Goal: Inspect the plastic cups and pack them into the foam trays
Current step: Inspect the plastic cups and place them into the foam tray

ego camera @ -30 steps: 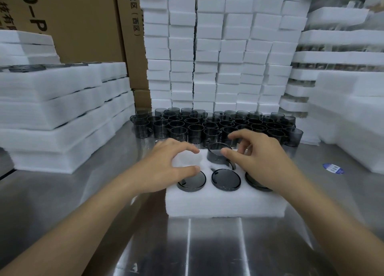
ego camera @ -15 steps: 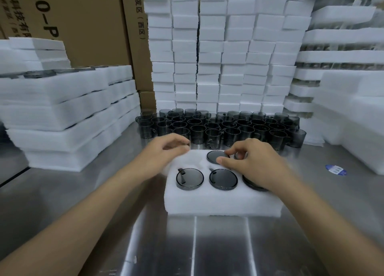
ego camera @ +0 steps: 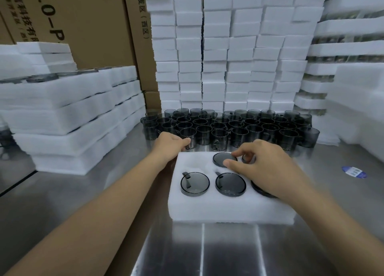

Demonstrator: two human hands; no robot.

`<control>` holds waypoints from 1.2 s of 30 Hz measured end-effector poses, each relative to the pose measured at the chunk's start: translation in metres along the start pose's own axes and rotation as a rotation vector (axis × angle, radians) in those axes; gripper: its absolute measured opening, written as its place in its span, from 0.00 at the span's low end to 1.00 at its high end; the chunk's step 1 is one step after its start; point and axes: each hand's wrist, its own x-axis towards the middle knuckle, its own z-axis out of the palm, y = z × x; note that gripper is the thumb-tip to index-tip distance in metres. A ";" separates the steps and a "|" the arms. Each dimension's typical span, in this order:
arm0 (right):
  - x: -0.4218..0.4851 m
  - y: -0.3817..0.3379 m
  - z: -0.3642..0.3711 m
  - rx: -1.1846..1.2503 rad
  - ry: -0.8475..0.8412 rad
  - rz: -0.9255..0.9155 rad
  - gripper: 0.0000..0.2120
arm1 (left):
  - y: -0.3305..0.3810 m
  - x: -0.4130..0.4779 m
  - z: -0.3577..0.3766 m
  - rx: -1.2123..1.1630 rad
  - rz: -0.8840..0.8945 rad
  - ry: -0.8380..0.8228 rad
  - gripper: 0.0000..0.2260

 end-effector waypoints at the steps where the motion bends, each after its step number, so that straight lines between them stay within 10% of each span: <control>1: 0.000 -0.001 0.000 -0.002 -0.001 0.000 0.18 | 0.002 -0.004 -0.001 -0.030 -0.002 -0.017 0.18; 10: -0.011 -0.005 -0.004 -0.014 0.060 -0.151 0.29 | 0.030 -0.092 -0.040 -0.164 0.497 -0.021 0.11; 16: -0.023 -0.023 -0.002 0.244 0.081 -0.452 0.36 | 0.031 -0.136 -0.060 -0.168 0.701 -0.376 0.08; 36: -0.030 -0.035 -0.006 0.106 0.196 -0.716 0.35 | 0.036 -0.130 -0.077 -0.325 0.534 -0.571 0.10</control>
